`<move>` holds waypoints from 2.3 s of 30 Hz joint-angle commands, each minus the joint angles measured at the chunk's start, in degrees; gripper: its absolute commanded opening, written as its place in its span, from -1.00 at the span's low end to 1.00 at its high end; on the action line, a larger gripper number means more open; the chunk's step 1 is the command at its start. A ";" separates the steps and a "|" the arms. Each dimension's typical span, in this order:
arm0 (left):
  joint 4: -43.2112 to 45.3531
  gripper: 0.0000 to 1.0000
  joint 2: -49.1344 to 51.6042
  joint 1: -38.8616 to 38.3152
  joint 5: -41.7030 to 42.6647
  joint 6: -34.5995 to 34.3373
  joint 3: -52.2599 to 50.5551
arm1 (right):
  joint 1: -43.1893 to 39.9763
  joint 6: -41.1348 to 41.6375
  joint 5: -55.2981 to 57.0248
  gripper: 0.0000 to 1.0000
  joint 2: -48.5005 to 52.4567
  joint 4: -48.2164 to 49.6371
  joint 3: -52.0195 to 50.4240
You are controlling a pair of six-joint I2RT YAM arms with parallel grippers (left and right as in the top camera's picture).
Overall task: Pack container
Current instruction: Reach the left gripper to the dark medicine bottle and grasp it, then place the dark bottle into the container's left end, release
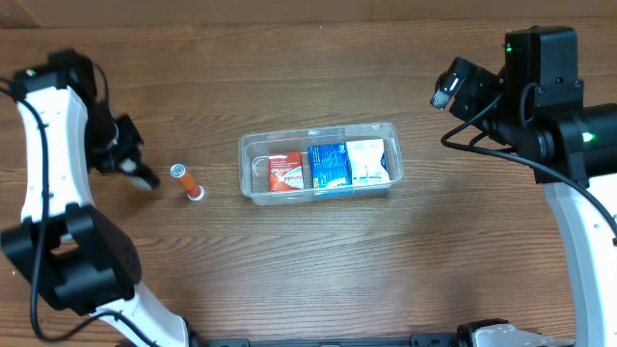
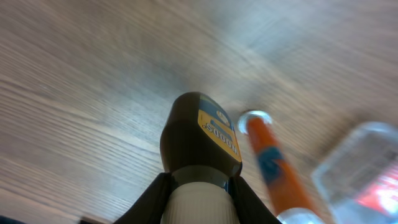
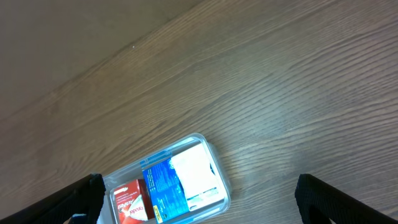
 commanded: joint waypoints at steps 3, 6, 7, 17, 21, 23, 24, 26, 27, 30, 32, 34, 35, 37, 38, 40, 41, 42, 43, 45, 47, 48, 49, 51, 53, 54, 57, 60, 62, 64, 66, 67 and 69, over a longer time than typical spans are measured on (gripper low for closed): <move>-3.10 -0.74 -12.98 -13.64 1.55 -0.46 14.12 | -0.13 0.22 0.44 1.00 -0.26 0.13 0.46; -1.84 -0.77 -13.81 -21.88 1.73 -2.91 13.97 | -0.13 0.22 0.44 1.00 -0.26 0.11 0.46; -1.05 -0.77 -13.57 -24.26 1.75 -3.48 13.49 | -0.11 0.22 0.44 1.00 -0.26 0.13 0.46; 6.91 -0.75 -3.10 -42.21 1.36 -6.14 5.20 | -0.11 0.22 0.44 1.00 -0.26 0.11 0.46; 6.75 -0.78 1.46 -42.53 -1.92 -7.34 4.13 | -0.13 0.22 0.44 1.00 -0.26 0.13 0.46; 6.71 -0.77 2.62 -42.49 -3.54 -7.67 4.13 | -0.13 0.22 0.44 1.00 -0.26 0.13 0.46; 6.62 -0.76 2.84 -42.49 -4.59 -7.98 4.13 | -0.13 0.22 0.44 1.00 -0.26 0.11 0.46; 6.56 -0.73 2.95 -42.49 -7.06 -8.52 4.13 | -0.11 0.22 0.44 1.00 -0.26 0.11 0.46; 6.47 -0.70 2.95 -42.49 -8.52 -8.85 4.13 | -0.13 0.22 0.44 1.00 -0.26 0.11 0.46; 5.01 -0.68 3.39 -42.49 -12.22 -9.03 4.11 | -0.13 0.22 0.44 1.00 -0.26 0.13 0.46; 4.04 -0.68 3.91 -42.49 -13.62 -9.46 4.07 | -0.11 0.22 0.44 1.00 -0.26 0.13 0.46; 4.07 -0.68 4.39 -42.49 -14.47 -9.64 3.89 | -0.13 0.22 0.44 1.00 -0.26 0.13 0.46; 4.07 -0.67 4.66 -42.49 -14.93 -9.88 3.78 | -0.11 0.22 0.44 1.00 -0.26 0.11 0.46; 4.28 -0.67 5.20 -42.49 -15.45 -9.88 3.32 | -0.13 0.22 0.44 1.00 -0.26 0.11 0.46; 4.39 -0.67 5.64 -42.47 -15.65 -9.88 3.15 | -0.13 0.22 0.44 1.00 -0.26 0.13 0.46; 4.61 -0.67 6.60 -42.47 -16.02 -9.88 3.04 | -0.13 0.22 0.44 1.00 -0.26 0.13 0.46; 4.76 -0.67 7.21 -42.47 -16.26 -9.88 3.02 | -0.13 0.22 0.44 1.00 -0.26 0.13 0.46; 4.96 -0.67 7.76 -42.45 -16.28 -9.86 2.99 | -0.13 0.22 0.44 1.00 -0.26 0.13 0.46; 5.14 -0.67 8.48 -42.45 -16.28 -9.86 2.99 | -0.11 0.22 0.44 1.00 -0.26 0.13 0.46; 5.31 -0.68 9.68 -42.45 -16.28 -9.88 2.97 | -0.11 0.22 0.44 1.00 -0.26 0.13 0.46; 5.53 -0.69 11.34 -42.42 -16.31 -9.88 2.97 | -0.13 0.22 0.44 1.00 -0.26 0.11 0.46; 5.86 -0.71 12.00 -42.42 -16.28 -9.86 2.97 | -0.11 0.22 0.44 1.00 -0.26 0.13 0.46; 6.27 -0.75 12.22 -42.45 -16.26 -9.84 2.97 | -0.13 0.22 0.44 1.00 -0.26 0.11 0.46; 7.28 -0.78 12.57 -42.45 -15.87 -9.84 2.97 | -0.13 0.22 0.44 1.00 -0.26 0.11 0.46; 8.55 -0.79 12.57 -42.45 -15.63 -9.86 2.97 | -0.11 0.22 0.44 1.00 -0.26 0.13 0.46; 8.79 -0.78 12.57 -42.42 -15.58 -9.92 2.97 | -0.11 0.22 0.44 1.00 -0.26 0.11 0.46; 9.16 -0.71 12.57 -42.40 -14.69 -10.32 2.97 | -0.11 0.22 0.44 1.00 -0.26 0.13 0.46; 9.66 -0.49 12.55 -42.38 -14.03 -10.32 3.13 | -0.13 0.22 0.44 1.00 -0.26 0.11 0.46; 9.42 -0.24 12.26 -42.32 -14.05 -10.29 3.34 | -0.11 0.22 0.44 1.00 -0.26 0.13 0.46; 8.55 -0.03 11.34 -41.97 -13.92 -10.32 3.76 | -0.13 0.22 0.44 1.00 -0.26 0.11 0.46; 7.37 0.10 9.64 -41.46 -13.70 -10.29 4.55 | -0.11 0.22 0.44 1.00 -0.26 0.11 0.46; 6.78 0.18 8.52 -41.11 -13.60 -10.32 4.98 | -0.13 0.22 0.44 1.00 -0.26 0.13 0.46; 5.64 0.25 6.10 -40.39 -12.70 -10.29 5.86 | -0.11 0.22 0.44 1.00 -0.26 0.11 0.46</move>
